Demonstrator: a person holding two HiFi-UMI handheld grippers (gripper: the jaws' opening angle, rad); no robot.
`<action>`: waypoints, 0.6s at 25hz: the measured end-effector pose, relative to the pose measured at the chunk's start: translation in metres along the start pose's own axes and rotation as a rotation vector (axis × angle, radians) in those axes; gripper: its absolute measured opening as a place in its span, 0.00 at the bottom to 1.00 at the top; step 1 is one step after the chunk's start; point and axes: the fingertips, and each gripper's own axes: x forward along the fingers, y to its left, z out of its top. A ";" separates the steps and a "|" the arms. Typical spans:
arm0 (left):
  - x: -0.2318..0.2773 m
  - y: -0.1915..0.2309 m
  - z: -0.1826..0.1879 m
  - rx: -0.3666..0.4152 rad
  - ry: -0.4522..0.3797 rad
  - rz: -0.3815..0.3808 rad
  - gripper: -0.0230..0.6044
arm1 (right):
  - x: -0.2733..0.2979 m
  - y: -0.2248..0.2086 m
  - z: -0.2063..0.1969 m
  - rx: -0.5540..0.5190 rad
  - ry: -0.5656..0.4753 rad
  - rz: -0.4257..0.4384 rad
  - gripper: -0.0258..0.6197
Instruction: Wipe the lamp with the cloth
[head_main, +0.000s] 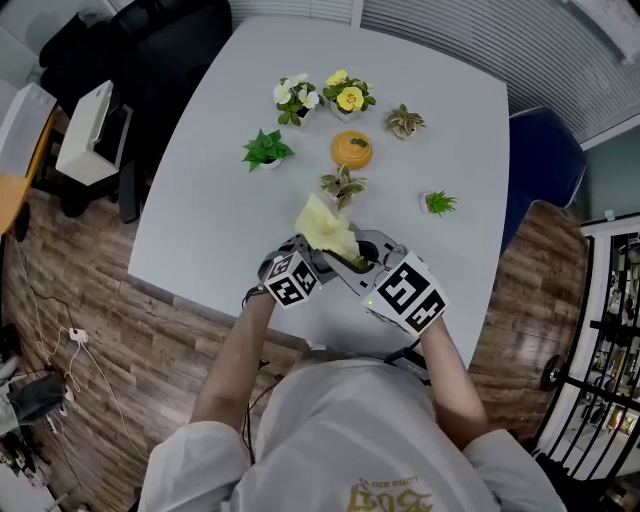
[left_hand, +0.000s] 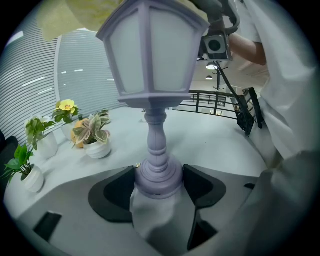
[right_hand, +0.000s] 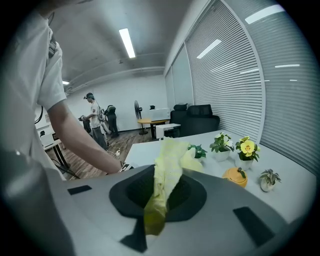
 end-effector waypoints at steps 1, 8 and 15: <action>0.000 0.000 0.000 -0.001 0.001 -0.001 0.53 | -0.001 0.001 -0.001 -0.002 0.000 0.002 0.11; 0.000 0.001 -0.001 -0.001 0.001 -0.005 0.53 | -0.011 0.011 -0.024 0.048 0.008 0.036 0.11; 0.001 0.000 -0.002 -0.005 0.005 -0.007 0.53 | -0.026 0.003 -0.037 0.093 -0.001 -0.026 0.11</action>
